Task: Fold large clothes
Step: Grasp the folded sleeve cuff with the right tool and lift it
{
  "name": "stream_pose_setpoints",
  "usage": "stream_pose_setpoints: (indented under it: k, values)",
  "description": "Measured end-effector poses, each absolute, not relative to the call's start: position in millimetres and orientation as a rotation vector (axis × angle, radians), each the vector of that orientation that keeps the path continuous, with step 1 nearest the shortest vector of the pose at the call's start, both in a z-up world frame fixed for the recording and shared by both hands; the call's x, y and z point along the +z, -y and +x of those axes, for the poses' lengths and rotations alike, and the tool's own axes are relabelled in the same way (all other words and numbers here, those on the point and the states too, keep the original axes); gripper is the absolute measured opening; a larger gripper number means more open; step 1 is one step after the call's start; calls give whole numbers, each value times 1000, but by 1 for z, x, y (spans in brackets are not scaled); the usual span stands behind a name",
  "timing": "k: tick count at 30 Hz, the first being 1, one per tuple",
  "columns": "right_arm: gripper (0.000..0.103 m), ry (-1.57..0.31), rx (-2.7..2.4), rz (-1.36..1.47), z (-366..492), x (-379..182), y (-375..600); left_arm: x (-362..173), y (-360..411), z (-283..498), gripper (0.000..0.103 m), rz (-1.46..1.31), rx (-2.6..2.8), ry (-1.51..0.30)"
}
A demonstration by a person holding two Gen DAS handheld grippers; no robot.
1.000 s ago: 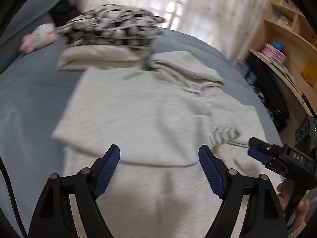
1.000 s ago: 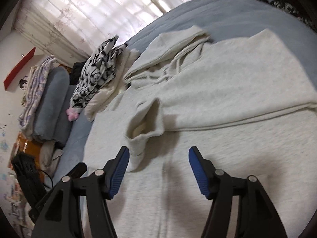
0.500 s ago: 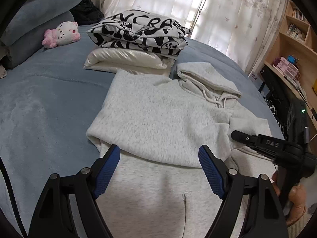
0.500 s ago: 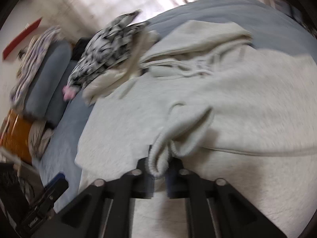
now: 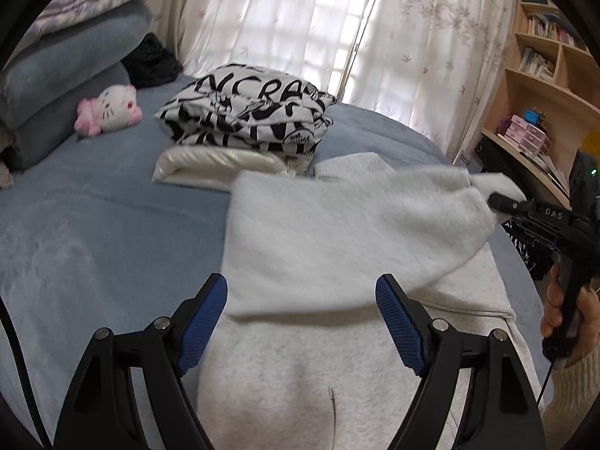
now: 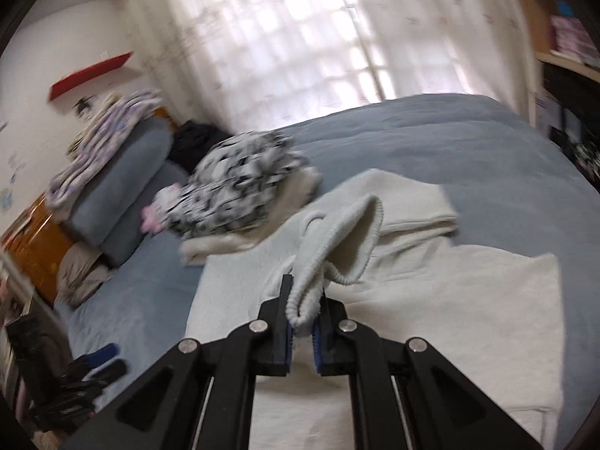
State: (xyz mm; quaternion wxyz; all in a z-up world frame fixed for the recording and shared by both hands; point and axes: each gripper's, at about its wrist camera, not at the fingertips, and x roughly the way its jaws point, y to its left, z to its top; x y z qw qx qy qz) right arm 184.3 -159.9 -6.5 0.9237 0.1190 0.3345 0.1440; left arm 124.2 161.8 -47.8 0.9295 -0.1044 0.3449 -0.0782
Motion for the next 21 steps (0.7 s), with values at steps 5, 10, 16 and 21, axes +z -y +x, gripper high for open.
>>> stream_pose_setpoints:
  k: [5,10,16,21]
  values:
    - [7,-798,222,289,208,-49,201,-48,-172,151,80,-208,-118,-724]
    - [11,-921,151,317,224,-101,216,-54,-199,191,80,-309,-64,-773]
    - [31,-1011,122,442,224,-132,238,-82,-194,242,80,-271,-68,-880]
    - [34,-1013,125,501,222,-139,242,-124,-173,284,80,-171,-56,-1001]
